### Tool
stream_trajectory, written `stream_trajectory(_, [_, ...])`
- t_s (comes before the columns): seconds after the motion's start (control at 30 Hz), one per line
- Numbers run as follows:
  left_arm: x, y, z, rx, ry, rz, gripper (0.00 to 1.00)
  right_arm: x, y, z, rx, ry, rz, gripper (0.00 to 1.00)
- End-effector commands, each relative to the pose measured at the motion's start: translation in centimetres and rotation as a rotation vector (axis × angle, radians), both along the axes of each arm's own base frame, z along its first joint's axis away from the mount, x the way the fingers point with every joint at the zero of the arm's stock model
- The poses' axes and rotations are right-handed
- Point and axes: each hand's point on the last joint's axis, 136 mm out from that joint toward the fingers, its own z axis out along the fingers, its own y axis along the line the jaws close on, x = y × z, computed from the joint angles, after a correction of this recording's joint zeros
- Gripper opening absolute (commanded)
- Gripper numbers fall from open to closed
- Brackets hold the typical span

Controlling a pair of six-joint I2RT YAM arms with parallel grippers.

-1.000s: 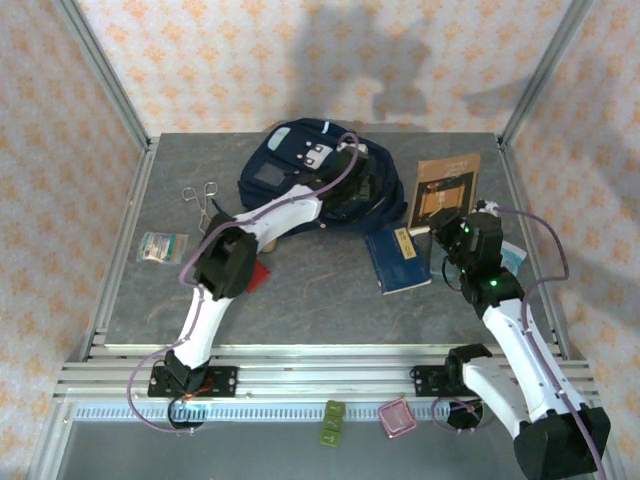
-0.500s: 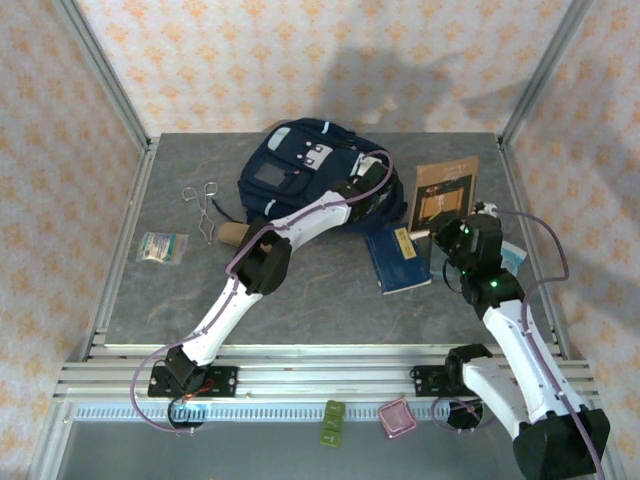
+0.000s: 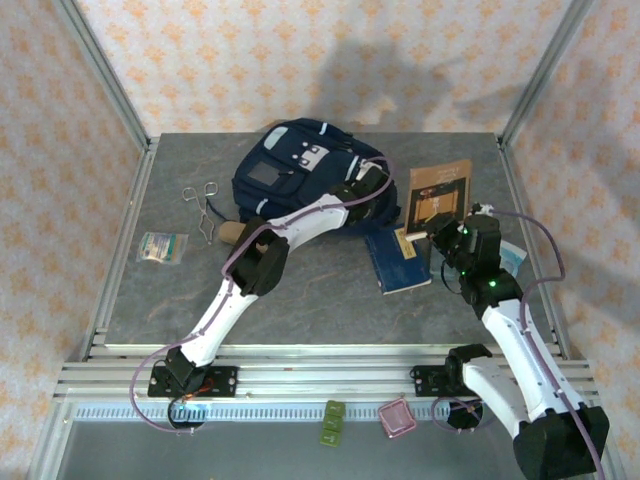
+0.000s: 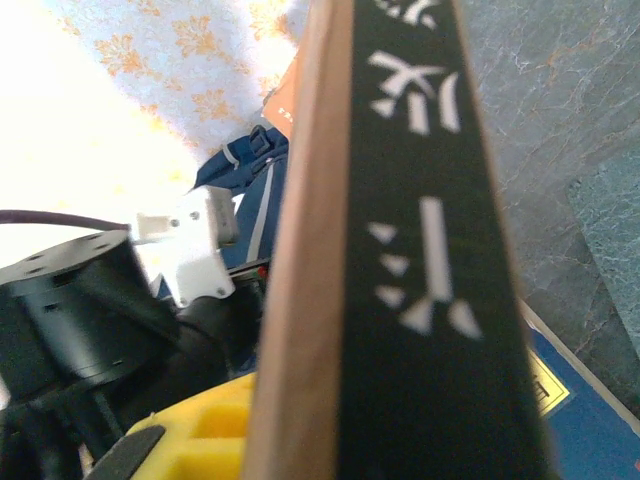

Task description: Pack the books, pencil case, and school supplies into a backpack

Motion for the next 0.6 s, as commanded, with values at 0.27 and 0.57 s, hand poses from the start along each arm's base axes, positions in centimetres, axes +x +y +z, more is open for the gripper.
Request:
stream_trajectory(0.27, [-2.2,5.0,17.0,-0.06,-0.253,0.015,0.0,2.4,4.6,3.5,0.078,-0.13,0.249,0.0])
stream_trajectory(0.57, [-3.3,7.1,20.7,-0.113,-0.337,0.029,0.0,2.9,7.5,4.2,0.15,-0.158,0.406,0.0])
